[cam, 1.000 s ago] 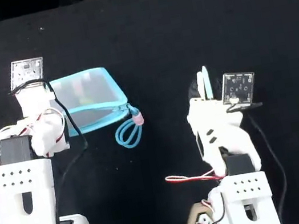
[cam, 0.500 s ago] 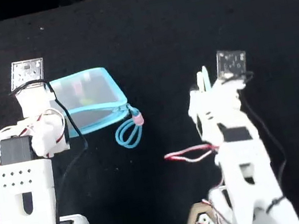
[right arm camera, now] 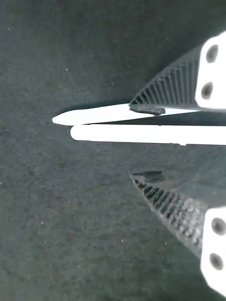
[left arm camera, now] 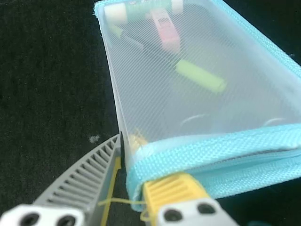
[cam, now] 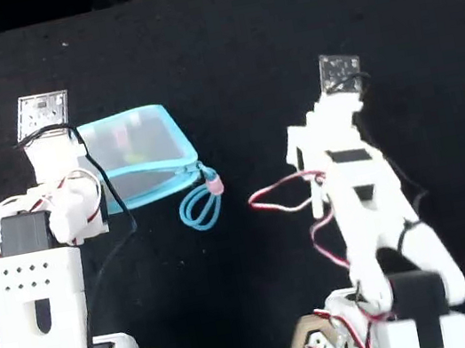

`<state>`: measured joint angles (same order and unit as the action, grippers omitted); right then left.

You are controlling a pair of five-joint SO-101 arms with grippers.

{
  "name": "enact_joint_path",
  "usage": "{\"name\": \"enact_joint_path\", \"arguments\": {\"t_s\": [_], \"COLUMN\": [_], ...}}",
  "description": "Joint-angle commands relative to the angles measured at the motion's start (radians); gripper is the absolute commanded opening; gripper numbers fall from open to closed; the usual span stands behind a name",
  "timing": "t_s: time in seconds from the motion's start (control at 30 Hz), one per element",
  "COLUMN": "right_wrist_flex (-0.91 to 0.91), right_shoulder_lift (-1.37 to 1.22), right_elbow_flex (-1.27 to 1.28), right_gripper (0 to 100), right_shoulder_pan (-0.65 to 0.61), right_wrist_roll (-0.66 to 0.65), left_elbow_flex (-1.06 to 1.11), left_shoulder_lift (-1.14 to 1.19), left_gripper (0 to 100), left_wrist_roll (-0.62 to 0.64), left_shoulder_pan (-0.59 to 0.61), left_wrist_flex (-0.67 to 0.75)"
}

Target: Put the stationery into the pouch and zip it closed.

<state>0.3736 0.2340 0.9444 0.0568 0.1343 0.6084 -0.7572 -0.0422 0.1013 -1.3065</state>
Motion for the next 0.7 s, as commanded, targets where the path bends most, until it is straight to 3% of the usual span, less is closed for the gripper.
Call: {"name": "enact_joint_path", "arguments": {"t_s": [0.0, 0.3, 0.43, 0.67], "right_wrist_flex": [0.014, 0.068, 0.066, 0.074], "right_shoulder_lift": [-0.019, -0.031, -0.073, -0.203], "right_elbow_flex": [-0.076, -0.107, -0.119, -0.213], "right_gripper": [19.4, 19.4, 19.4, 19.4], "right_shoulder_pan": [-0.008, -0.023, -0.025, -0.025], "right_wrist_roll": [0.011, 0.014, 0.104, 0.123], "left_elbow_flex": [0.016, 0.016, 0.016, 0.016], "left_shoulder_lift": [0.009, 0.009, 0.009, 0.009], "left_gripper": [3, 3, 3, 3], "left_wrist_roll": [-0.005, -0.006, -0.006, -0.006], "left_shoulder_pan": [-0.008, -0.008, -0.008, -0.008], "left_wrist_flex": [-0.011, -0.011, -0.011, -0.011]}}
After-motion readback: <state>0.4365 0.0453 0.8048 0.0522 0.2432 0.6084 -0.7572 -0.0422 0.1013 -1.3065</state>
